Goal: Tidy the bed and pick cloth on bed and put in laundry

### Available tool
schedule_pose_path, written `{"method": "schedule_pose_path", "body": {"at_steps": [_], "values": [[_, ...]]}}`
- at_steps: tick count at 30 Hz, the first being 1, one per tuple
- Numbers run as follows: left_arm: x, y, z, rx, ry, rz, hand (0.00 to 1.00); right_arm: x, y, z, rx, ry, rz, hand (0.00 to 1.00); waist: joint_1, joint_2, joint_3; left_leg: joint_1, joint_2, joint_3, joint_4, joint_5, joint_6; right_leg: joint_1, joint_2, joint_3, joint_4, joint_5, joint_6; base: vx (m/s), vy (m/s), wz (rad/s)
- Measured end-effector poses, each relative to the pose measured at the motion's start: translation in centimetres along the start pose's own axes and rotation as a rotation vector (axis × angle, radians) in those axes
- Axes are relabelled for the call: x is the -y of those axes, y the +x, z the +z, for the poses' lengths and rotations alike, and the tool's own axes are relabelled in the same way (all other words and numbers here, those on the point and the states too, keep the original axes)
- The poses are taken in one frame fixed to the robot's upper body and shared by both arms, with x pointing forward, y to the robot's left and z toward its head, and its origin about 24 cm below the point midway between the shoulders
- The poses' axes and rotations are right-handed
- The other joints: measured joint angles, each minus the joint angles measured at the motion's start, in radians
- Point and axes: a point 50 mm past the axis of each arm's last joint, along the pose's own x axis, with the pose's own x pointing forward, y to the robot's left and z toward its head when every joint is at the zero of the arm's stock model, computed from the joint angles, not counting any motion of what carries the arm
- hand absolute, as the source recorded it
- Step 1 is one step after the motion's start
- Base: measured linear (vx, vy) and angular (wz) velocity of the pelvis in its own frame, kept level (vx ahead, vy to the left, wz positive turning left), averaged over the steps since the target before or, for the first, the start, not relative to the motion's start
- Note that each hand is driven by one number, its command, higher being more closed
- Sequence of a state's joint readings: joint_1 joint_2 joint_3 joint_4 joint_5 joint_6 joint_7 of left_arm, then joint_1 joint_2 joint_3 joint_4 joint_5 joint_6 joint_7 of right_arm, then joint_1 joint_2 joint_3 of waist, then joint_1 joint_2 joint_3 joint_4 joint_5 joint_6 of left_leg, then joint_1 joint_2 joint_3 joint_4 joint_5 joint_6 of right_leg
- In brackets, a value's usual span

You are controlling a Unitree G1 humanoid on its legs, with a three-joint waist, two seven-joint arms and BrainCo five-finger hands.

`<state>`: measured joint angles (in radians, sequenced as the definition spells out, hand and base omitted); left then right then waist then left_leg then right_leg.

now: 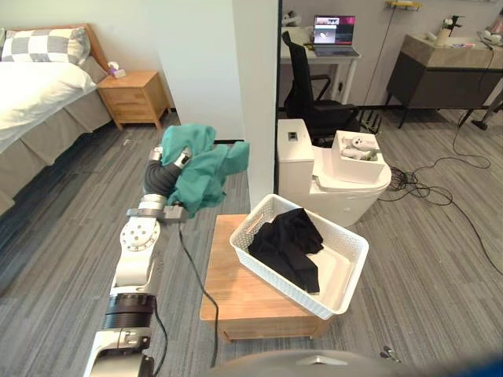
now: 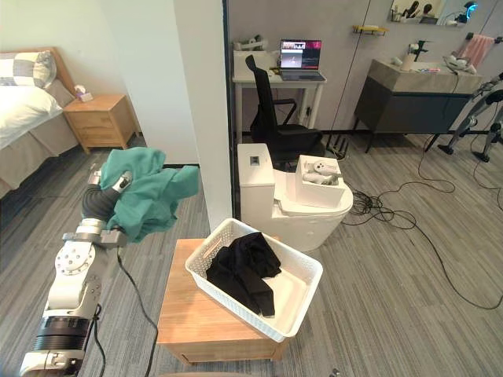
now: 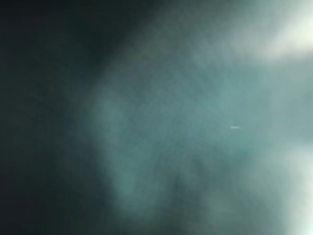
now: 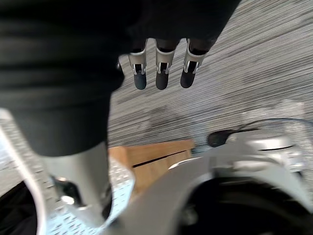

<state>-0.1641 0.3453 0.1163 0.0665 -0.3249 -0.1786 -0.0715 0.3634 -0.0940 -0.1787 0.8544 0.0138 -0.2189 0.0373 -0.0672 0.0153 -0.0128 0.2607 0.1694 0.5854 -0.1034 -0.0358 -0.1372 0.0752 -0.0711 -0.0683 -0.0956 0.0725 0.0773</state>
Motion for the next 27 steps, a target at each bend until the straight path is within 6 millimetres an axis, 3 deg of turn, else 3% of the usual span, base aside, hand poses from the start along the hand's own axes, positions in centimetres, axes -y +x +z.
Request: {"method": "schedule_pose_path", "body": {"at_steps": [4,10,16,22,27], "values": [[1.0,-0.1,-0.6,-0.014,-0.043,-0.055,1.0,-0.2,0.2,1.6,0.075,-0.02,0.016,0.0,-0.001,0.004,-0.001,0.0,0.001,0.008,0.0,0.002,0.003,-0.005,0.003,0.008,0.0,0.001,-0.002,-0.03,-0.043,-0.05],[2.4,-0.6,-3.1,-0.134,-0.042,-0.159,1.0,-1.5,0.2,2.0,0.085,-0.044,0.08,0.0,-0.008,0.012,-0.004,-0.001,-0.009,0.018,0.005,0.003,0.004,-0.018,0.003,0.018,0.0,0.002,-0.001,-0.01,-0.023,-0.09],[3.5,-1.4,-5.4,-0.242,0.0,-0.236,1.0,-1.8,0.2,1.7,0.058,-0.052,0.107,0.0,-0.052,0.015,0.0,0.003,-0.008,0.044,0.006,0.0,0.001,-0.032,0.013,0.039,0.0,0.006,-0.003,-0.03,-0.048,-0.15],[4.7,-0.8,-5.8,-0.262,0.011,-0.308,1.0,-1.3,-0.2,0.9,0.028,-0.052,0.107,0.0,-0.056,0.02,0.022,0.017,0.006,0.098,0.005,-0.007,-0.01,-0.049,0.032,0.095,0.0,0.012,-0.008,-0.05,-0.048,-0.26],[6.1,1.2,-4.9,-0.22,0.022,-0.337,1.0,-1.4,-0.1,1.2,0.053,-0.042,0.124,0.0,-0.066,0.019,0.053,-0.01,0.004,0.155,0.005,-0.009,-0.012,-0.107,0.046,0.162,0.0,0.026,-0.009,-0.05,-0.042,-0.32]]}}
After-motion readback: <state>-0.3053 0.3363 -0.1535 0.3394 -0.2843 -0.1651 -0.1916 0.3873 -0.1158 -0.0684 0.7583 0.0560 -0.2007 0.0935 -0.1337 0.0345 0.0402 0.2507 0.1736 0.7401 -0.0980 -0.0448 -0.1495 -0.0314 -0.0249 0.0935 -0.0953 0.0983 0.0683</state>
